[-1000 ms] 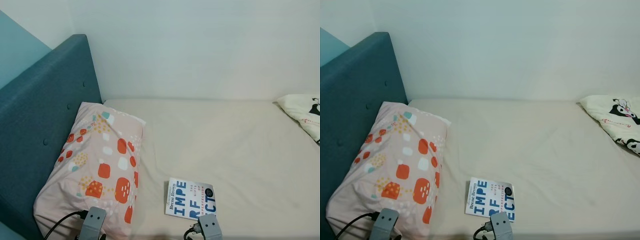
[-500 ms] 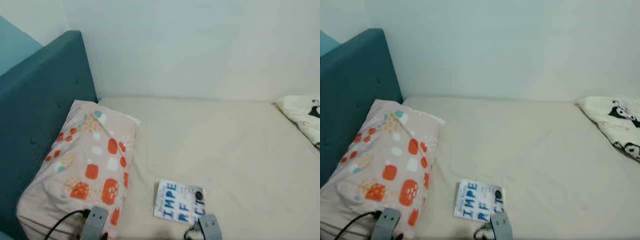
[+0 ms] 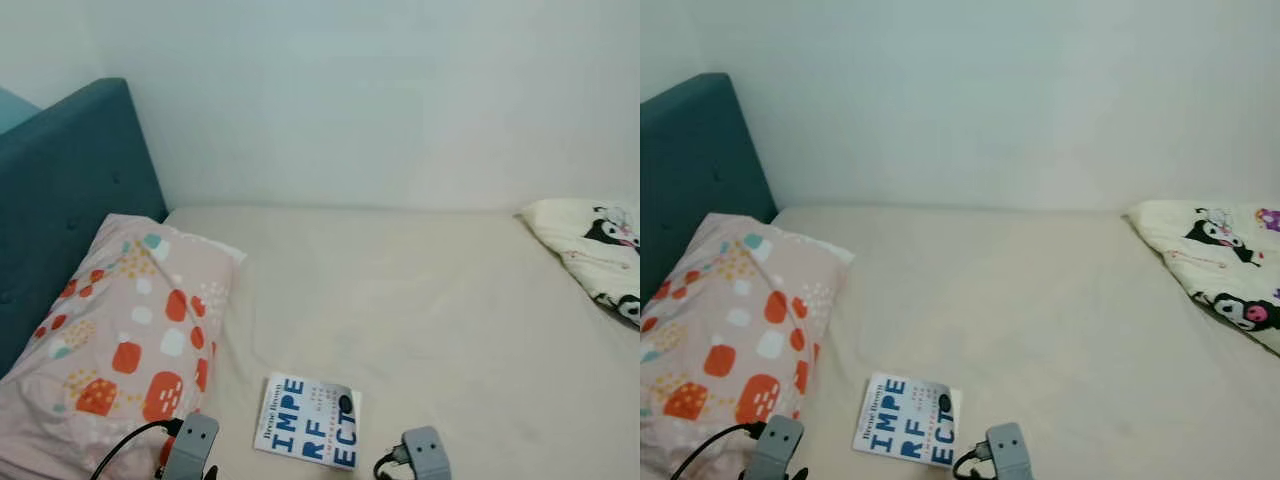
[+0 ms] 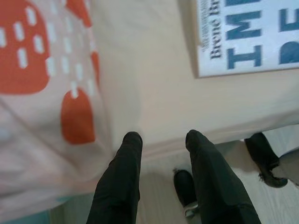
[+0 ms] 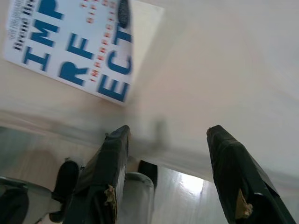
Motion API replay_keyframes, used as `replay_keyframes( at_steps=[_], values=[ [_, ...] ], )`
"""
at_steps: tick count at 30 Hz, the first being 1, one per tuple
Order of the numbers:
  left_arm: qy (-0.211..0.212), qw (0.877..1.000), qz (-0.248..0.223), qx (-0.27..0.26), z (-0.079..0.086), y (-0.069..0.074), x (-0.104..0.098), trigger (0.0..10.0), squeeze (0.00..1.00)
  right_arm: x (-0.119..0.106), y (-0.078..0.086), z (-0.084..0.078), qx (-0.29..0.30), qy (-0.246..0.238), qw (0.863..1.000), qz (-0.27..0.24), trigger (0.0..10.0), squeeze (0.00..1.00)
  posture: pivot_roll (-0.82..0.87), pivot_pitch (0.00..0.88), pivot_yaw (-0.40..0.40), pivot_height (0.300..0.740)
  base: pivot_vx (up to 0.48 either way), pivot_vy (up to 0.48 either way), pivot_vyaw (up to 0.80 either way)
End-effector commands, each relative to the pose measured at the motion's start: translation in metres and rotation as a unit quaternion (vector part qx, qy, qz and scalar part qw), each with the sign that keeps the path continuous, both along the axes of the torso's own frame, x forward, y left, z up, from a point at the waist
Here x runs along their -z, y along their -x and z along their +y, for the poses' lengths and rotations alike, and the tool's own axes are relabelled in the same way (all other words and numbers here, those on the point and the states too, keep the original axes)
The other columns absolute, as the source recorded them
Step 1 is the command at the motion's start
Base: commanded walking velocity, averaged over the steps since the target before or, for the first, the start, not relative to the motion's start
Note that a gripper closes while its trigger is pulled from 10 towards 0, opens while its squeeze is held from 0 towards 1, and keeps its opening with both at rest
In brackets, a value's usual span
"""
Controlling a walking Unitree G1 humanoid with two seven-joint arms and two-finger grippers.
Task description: Clean up the room
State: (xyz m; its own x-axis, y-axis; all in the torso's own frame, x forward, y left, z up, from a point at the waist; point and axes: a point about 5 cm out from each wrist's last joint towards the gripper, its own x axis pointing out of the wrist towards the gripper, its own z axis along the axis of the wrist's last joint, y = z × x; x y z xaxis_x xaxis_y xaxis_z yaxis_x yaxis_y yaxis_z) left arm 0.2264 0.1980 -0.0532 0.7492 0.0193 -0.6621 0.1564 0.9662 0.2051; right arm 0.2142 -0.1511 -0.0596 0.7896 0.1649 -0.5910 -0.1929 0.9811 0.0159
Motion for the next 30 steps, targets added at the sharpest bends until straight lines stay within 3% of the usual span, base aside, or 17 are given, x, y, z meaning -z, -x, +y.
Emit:
replay_keyframes(
  at_steps=[1, 6, 30],
  values=[
    [-0.003, 1.000, 0.013, -0.005, 0.0031, 0.0049, 0.0034, 10.0, 0.00, 0.0037, 0.0049, 0.0052, -0.004, -0.005, 1.000, 0.012, 10.0, 0.00, -0.12, 0.000, 0.027, 0.740, 0.000, 0.000, 0.00],
    [-0.006, 1.000, 0.013, -0.002, 0.0032, 0.0044, 0.0031, 10.0, 0.00, 0.0037, 0.0046, 0.0060, -0.006, -0.005, 1.000, 0.014, 10.0, 0.00, -0.12, 0.000, 0.030, 0.740, 0.000, 0.000, -0.10],
    [-0.010, 1.000, 0.014, 0.005, 0.0037, 0.0034, 0.0025, 10.0, 0.00, 0.0048, 0.0051, 0.0076, -0.006, -0.009, 1.000, 0.022, 10.0, 0.00, -0.12, 0.000, 0.033, 0.740, 0.000, 0.000, -0.80]
  ],
)
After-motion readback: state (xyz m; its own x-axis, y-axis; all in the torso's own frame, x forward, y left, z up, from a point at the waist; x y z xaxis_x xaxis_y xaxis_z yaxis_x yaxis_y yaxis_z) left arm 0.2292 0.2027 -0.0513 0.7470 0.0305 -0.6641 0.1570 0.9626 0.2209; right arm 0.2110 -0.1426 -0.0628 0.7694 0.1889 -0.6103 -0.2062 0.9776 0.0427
